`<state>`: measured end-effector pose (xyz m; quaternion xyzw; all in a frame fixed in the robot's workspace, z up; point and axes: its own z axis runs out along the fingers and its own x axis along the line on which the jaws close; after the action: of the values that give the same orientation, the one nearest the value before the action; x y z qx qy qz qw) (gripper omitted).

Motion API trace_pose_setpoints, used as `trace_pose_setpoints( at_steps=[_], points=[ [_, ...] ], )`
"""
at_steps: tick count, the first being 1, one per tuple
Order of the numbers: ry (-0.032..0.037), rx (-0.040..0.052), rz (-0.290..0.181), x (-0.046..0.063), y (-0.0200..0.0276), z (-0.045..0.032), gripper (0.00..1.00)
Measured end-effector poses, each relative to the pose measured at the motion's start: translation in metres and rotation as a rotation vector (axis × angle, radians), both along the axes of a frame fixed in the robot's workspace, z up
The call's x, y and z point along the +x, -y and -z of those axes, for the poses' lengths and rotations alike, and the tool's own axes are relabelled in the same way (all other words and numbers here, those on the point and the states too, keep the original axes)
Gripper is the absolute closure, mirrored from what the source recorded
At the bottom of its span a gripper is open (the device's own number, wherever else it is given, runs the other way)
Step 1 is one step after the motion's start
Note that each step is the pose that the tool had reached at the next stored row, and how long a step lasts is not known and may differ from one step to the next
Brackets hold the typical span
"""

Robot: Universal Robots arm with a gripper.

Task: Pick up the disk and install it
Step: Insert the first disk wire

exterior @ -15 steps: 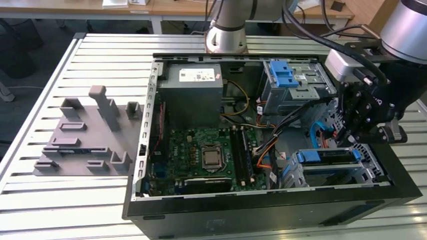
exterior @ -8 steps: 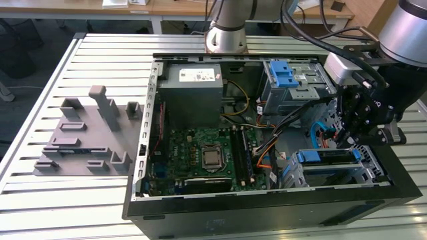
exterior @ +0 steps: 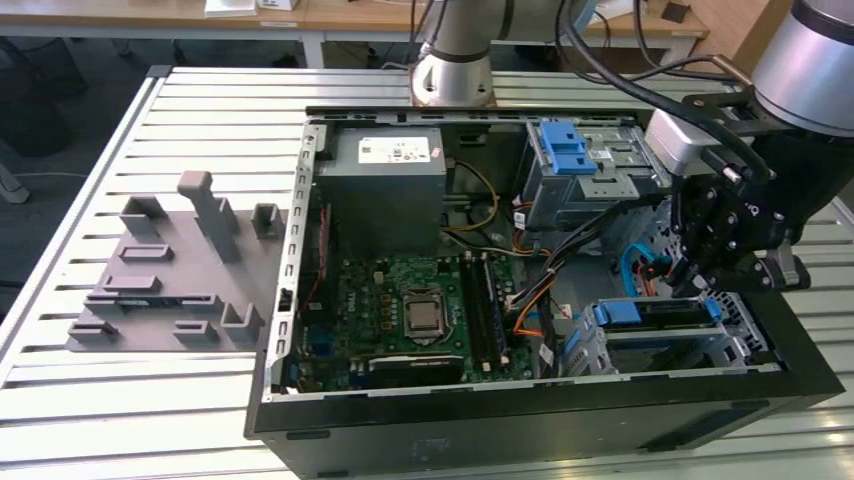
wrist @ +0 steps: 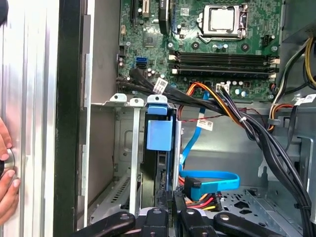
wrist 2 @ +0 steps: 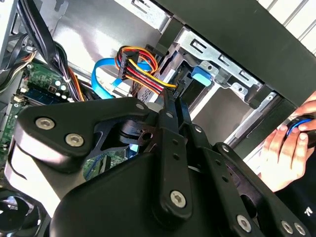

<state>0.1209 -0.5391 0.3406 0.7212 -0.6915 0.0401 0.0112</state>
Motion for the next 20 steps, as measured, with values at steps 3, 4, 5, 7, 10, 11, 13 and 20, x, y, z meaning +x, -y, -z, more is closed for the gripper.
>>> trace_pose_setpoints(
  at_steps=[3, 4, 5, 7, 10, 11, 13, 20],
  points=[
    [0.0112, 0.0003, -0.007, -0.0024, 0.0001, 0.0005, 0.84],
    [0.0133, 0.0003, -0.007, -0.0035, 0.0006, 0.0008, 0.84],
    [0.0143, 0.0002, -0.008, -0.0041, 0.0013, 0.0014, 0.84],
    [0.0162, 0.0003, -0.008, -0.0045, 0.0021, 0.0027, 0.84],
    [0.0227, 0.0002, -0.008, -0.0053, 0.0028, 0.0041, 0.84],
    [0.0253, 0.0002, -0.008, -0.0058, 0.0028, 0.0043, 0.84],
    [0.0288, 0.0003, -0.006, -0.0068, 0.0029, 0.0046, 0.84],
    [0.0302, 0.0000, 0.006, -0.0073, 0.0030, 0.0057, 0.84]
  ],
)
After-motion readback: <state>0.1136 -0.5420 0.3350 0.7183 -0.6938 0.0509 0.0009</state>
